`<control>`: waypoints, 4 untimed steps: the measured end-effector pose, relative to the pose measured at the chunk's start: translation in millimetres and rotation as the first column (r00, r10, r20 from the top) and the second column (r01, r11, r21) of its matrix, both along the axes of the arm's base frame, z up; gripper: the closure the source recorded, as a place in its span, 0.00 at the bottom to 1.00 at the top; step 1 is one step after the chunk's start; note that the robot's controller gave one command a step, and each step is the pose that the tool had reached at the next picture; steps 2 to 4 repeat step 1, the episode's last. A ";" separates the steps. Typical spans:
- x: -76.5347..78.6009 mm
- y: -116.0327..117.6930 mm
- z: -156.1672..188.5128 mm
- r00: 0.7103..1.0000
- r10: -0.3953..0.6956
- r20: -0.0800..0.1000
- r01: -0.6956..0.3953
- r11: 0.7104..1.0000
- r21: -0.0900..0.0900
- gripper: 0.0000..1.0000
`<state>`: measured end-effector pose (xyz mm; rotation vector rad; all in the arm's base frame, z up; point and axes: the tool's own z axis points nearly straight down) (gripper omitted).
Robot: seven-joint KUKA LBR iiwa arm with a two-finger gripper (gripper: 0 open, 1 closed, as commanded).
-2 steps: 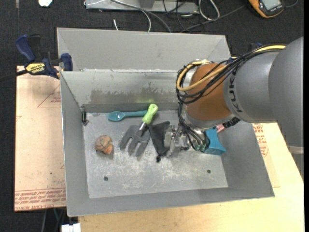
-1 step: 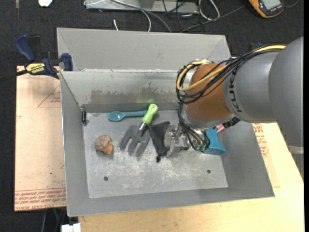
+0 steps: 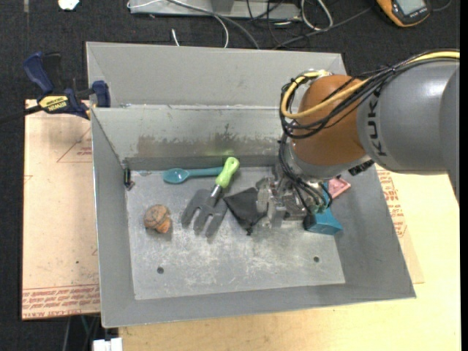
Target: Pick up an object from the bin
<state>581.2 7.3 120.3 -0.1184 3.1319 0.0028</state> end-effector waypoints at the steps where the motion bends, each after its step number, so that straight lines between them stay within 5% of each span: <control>1: -10.2 -42.7 74.4 0.979 0.202 -0.002 -0.202 0.979 0.001 1.00; 4: -10.2 -42.7 74.4 0.979 0.202 -0.002 -0.202 0.979 0.001 1.00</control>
Offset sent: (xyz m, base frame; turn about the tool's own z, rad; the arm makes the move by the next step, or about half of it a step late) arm -0.0086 0.0087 0.1808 -0.1199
